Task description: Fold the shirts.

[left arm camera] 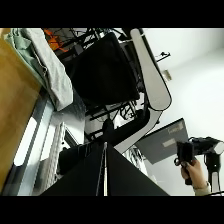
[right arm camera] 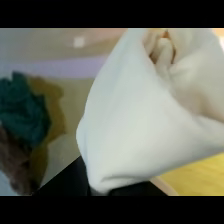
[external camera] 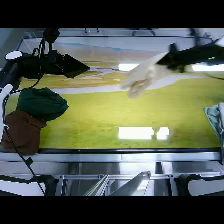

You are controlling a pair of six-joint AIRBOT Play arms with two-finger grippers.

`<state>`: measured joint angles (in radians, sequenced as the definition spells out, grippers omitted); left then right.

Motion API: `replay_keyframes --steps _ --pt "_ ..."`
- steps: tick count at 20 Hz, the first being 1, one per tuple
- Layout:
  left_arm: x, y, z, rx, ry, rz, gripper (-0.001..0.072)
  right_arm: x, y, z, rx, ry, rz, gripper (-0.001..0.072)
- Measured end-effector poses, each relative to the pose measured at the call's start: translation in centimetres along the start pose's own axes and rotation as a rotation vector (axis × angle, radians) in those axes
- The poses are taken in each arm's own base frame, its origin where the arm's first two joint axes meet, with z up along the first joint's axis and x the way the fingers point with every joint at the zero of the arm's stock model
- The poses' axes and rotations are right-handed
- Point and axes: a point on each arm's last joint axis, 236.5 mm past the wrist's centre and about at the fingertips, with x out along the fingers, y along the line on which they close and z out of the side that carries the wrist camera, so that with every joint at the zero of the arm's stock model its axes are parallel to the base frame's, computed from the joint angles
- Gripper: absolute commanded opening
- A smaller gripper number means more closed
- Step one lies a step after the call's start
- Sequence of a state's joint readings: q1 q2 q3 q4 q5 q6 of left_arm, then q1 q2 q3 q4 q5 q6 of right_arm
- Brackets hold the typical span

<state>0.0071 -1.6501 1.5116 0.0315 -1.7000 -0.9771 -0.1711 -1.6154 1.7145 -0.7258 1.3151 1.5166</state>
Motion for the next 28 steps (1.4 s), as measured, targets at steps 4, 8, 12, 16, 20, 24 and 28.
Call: replay_keyframes --steps 4,8,12,16,20,24,28 --pt "0.0 -0.2 -0.3 0.000 0.014 -0.008 0.0004 -15.7 -8.5 2.6 0.171 -0.265 -0.270 0.0020" --pt "0.1 -0.3 -0.6 0.000 0.024 -0.013 0.0004 -27.3 -17.5 -1.6 0.426 -0.363 -0.495 0.0020" --pt "0.9 -0.4 -1.0 -0.001 0.048 -0.018 0.0003 -34.5 -24.3 -9.4 0.668 -0.315 -0.734 0.0020" --pt "2.9 0.5 -2.9 -0.008 0.134 0.017 0.0004 -37.4 -28.4 -17.4 0.893 -0.201 -0.872 0.0020" --pt "5.5 0.8 -5.0 -0.007 0.227 0.030 0.0004 -36.5 -31.2 -23.2 1.019 -0.070 -0.921 0.0021" --pt "7.2 0.7 -6.2 -0.003 0.277 0.029 0.0004 -34.8 -33.4 -26.4 1.055 0.018 -0.939 0.0616" --pt "7.3 0.8 -6.2 -0.003 0.278 0.035 0.0004 -33.7 -33.1 -28.8 1.119 0.121 -0.920 0.0610"
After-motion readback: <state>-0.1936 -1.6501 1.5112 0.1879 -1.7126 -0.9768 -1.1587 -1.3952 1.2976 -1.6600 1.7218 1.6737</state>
